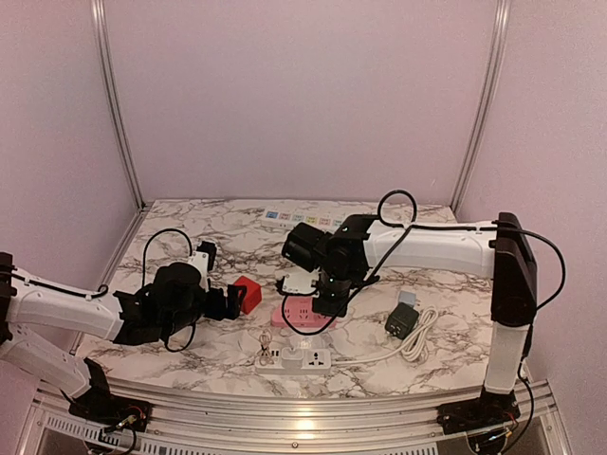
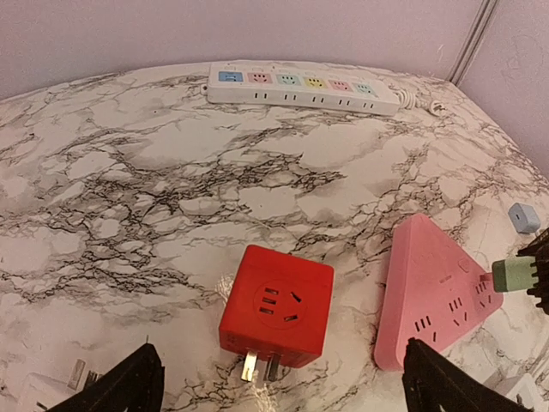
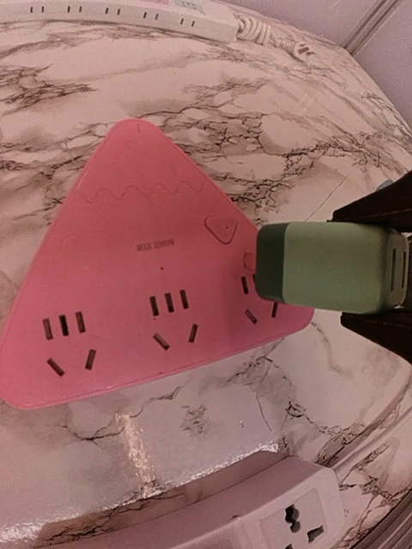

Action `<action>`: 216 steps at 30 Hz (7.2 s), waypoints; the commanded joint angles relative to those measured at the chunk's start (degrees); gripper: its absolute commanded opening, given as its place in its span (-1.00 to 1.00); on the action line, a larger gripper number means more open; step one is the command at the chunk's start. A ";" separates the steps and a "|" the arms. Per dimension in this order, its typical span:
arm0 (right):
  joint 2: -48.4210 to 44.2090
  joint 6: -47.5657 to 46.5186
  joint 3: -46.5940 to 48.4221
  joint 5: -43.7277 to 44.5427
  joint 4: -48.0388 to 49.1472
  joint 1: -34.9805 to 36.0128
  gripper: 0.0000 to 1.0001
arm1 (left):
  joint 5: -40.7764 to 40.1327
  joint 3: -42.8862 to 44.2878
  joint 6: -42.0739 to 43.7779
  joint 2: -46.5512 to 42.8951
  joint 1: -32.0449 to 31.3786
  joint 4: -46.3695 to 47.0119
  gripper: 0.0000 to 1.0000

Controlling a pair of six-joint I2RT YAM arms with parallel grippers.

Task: Insert the plug
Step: Insert the plug into the socket slot, then pick up the plug from the center of the board.

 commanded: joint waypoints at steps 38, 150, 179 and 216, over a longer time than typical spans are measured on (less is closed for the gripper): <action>-0.86 -3.42 -1.95 -0.88 0.28 1.35 -1.00 | 5.83 1.87 -2.07 3.15 2.85 1.67 0.98; 17.29 -3.66 10.12 14.05 -6.09 -2.59 0.01 | 10.35 2.54 -5.12 6.31 5.85 0.35 0.98; -23.76 44.02 -23.43 31.23 13.28 -17.19 0.97 | 9.06 1.36 -5.83 4.24 7.28 0.35 0.98; -13.97 52.48 -34.77 -1.69 33.41 -31.07 0.69 | -6.38 -8.32 -6.79 -15.58 7.55 4.01 0.98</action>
